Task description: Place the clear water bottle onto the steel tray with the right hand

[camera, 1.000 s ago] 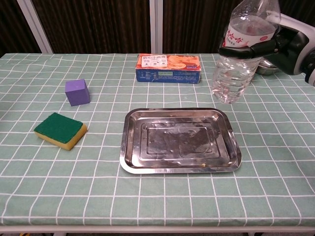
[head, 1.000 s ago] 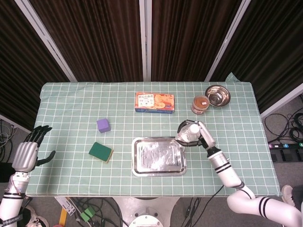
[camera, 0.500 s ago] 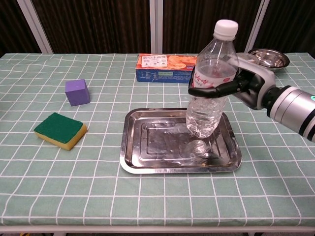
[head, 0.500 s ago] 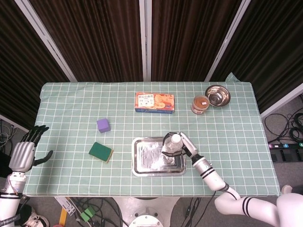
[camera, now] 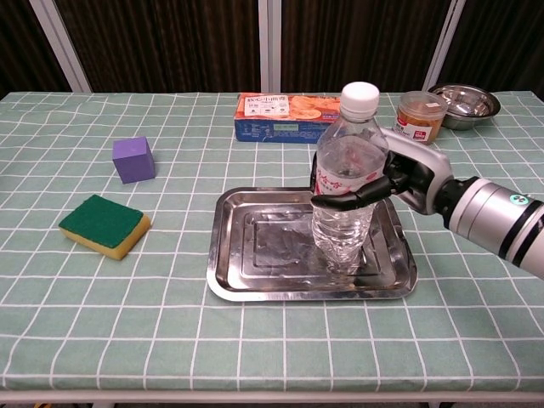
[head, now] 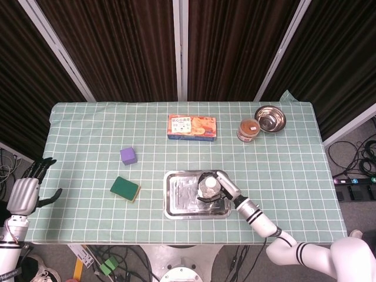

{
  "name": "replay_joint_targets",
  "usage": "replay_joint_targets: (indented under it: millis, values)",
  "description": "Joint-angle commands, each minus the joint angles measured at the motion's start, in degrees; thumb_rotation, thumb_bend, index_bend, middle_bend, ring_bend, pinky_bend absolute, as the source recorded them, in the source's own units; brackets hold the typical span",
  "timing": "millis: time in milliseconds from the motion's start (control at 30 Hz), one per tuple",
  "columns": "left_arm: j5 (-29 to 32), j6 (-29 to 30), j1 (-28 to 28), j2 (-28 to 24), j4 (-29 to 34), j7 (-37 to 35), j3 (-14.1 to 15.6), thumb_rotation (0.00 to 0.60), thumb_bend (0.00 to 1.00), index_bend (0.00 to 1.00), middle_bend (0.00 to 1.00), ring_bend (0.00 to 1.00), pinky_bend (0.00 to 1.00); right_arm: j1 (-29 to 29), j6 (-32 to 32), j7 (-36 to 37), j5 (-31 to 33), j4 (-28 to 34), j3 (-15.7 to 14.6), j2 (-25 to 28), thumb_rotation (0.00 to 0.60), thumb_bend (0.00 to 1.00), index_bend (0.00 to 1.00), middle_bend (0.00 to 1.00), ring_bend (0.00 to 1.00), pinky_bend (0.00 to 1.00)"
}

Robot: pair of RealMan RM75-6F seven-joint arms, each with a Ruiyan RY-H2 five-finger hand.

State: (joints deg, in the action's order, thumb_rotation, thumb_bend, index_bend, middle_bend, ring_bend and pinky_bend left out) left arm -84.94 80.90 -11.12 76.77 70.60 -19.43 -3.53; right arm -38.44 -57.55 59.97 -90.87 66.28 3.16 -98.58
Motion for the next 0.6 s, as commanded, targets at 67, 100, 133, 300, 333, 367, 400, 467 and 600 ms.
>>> replay_joint_targets:
  millis: [67,100,133,300,333,367,400,467,600]
  values:
    - [-0.3,0.1,-0.3,0.1,0.8,0.5,-0.1,0.561,0.31,0.19,0.21,0.11,0.19,-1.5,1.8,1.8,-3.1,3.8,-3.4,7.2,0.600,0.00,0.04,0.17,0.01,0.01]
    - [-0.4,0.1,-0.3,0.1,1.0,0.7,-0.1,0.562,0.31,0.18,0.21,0.11,0.19,-1.6,2.0,1.5,-3.3,4.8,-3.8,8.7,0.600,0.00,0.01,0.13,0.00,0.00]
    - [-0.5,0.1,-0.4,0.1,1.2,0.8,-0.1,0.562,0.31,0.18,0.21,0.11,0.19,-1.7,2.2,1.2,-3.3,5.8,-4.1,10.3,0.600,0.00,0.00,0.10,0.00,0.00]
    - [-1.0,0.2,-0.6,0.4,2.2,1.8,0.0,0.559,0.31,0.19,0.21,0.11,0.19,-1.8,2.6,-2.1,-3.5,13.0,-5.5,19.6,0.600,0.00,0.00,0.00,0.00,0.00]
    - [-1.0,0.2,-0.6,0.4,2.4,2.0,0.0,0.559,0.31,0.19,0.21,0.11,0.19,-1.8,2.6,-3.4,-3.6,14.5,-5.7,21.6,0.600,0.00,0.00,0.00,0.00,0.00]
    - [-1.1,0.3,-0.6,0.3,2.8,2.3,0.1,0.560,0.31,0.19,0.21,0.11,0.19,-1.5,2.6,-5.5,-3.4,16.7,-6.1,24.5,0.600,0.00,0.00,0.00,0.00,0.00]
    - [-1.1,0.3,-0.6,0.2,3.1,2.7,0.0,0.559,0.31,0.19,0.21,0.11,0.19,-1.3,2.8,-7.8,-3.2,18.4,-6.4,26.9,0.600,0.00,0.00,0.00,0.00,0.00]
    - [-1.1,0.3,-0.7,0.0,3.9,3.5,0.0,0.560,0.31,0.19,0.21,0.11,0.19,-0.4,3.4,-15.6,-1.7,22.4,-7.2,33.0,0.600,0.00,0.00,0.00,0.00,0.00]
    - [-0.7,-0.5,-0.8,-0.8,5.8,5.2,0.2,0.562,0.31,0.19,0.21,0.11,0.19,5.5,-0.3,-45.2,8.8,26.9,-6.7,40.3,0.600,0.00,0.00,0.01,0.00,0.00]
